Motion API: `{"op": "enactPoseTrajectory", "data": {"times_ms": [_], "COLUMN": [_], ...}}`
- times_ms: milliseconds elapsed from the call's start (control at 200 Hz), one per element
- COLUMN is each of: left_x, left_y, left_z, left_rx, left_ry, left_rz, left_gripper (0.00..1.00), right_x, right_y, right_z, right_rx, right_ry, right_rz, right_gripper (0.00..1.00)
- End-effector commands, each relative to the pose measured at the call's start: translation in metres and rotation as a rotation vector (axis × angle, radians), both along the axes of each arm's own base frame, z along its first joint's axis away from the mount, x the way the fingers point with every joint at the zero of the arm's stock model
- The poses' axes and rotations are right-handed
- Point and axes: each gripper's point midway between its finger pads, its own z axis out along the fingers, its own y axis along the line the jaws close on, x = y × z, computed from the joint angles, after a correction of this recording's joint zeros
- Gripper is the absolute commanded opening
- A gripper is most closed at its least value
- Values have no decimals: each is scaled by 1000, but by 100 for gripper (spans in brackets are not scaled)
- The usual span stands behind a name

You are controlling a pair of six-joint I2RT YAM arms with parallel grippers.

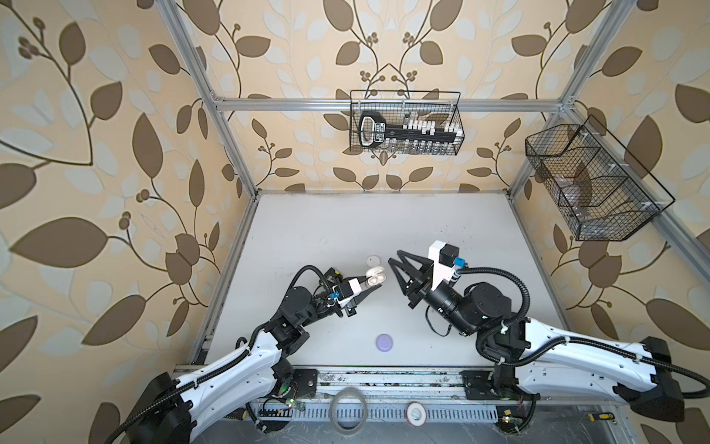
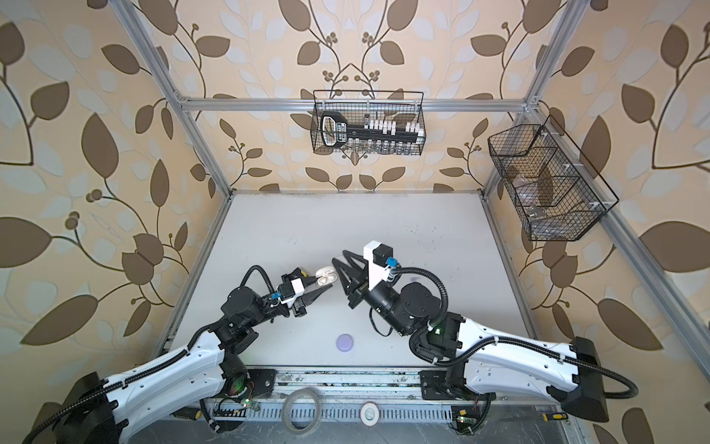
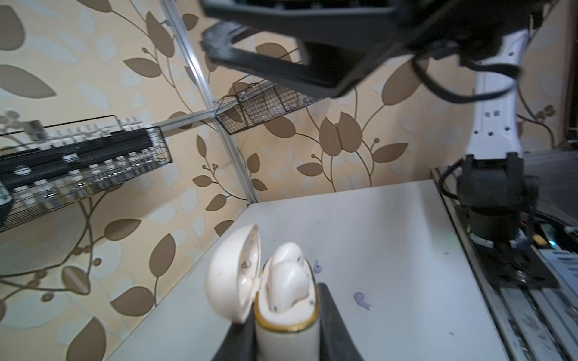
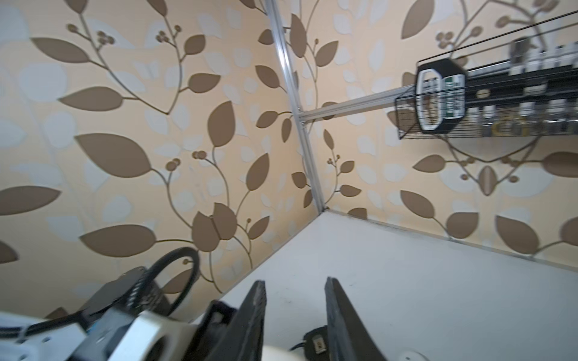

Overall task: Insert the wireless bluetooth earbuds into the charging case
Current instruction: 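Open the right gripper and withdraw it from the case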

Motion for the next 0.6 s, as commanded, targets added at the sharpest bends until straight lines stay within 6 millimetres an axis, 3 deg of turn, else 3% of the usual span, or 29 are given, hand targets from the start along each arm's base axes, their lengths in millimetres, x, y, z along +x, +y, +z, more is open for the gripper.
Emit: {"op": "enactPoseTrajectory", "data": {"times_ms": [0,85,210,365,595], "left_x": [-31,-38,-45,-46,-46], "left_y": [-4,-2,-2,-6,-2], "left_z": [-1,-2,-8,-6,7], "left_rx": [104,142,191,180,145], "left_ry": [-151,-166,-154,-136,-134], "left_rz": [-148,-173,-214,-238,-212], "left_gripper": [0,0,0,0,0], "right_x": [16,19,5,-24,-51], "right_y": [-15,-6,23,60,74], "right_z": [-43,-70,-100,-100,-105], "right_rx": [-119,-176,-232,-286,-320], "right_ry": [167,226,256,199,175], "right_rz": [39,128,310,466,549], "right_gripper": [34,34,34,34,34]}}
